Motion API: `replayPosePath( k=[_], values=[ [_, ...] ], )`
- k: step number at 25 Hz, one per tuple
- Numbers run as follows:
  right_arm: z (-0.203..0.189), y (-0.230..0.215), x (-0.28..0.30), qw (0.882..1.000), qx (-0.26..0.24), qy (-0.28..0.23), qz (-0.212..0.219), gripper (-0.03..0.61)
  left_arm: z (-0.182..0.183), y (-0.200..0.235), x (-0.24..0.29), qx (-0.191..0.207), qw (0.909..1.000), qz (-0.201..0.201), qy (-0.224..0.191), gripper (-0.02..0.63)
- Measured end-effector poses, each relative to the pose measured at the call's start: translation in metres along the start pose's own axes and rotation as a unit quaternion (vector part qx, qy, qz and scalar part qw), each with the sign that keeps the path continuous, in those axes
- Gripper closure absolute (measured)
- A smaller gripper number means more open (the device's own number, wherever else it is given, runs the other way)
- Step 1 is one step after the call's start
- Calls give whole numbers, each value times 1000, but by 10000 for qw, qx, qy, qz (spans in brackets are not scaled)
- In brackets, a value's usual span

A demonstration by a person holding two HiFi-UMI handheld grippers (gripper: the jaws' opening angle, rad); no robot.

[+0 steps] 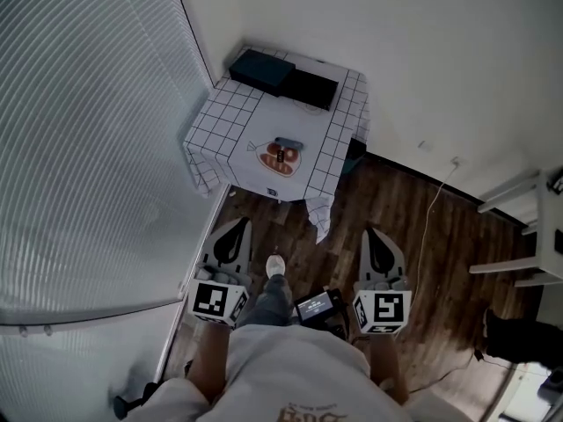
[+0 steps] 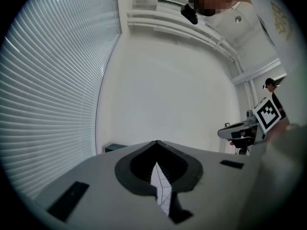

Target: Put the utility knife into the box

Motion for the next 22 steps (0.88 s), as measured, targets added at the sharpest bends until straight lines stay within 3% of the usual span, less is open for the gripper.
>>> replayPosePath(
  k=[13, 22],
  values=[
    [5, -3, 117, 9993, -45, -45, -378, 571, -5, 93, 96, 71, 9999, -136, -73, 606],
    [7, 5, 153, 9983, -78, -58, -568, 572, -12, 132, 127, -230, 9992, -273, -151, 606]
  ],
)
Point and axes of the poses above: the fingertips, and each gripper's own axes: x forward along the fingers, y to its left, z out of its top, the point moved 10 cm from there along -x, backward along the fingers, and after that the axes turned 12 degrees about -y, right-handed, at the moved point
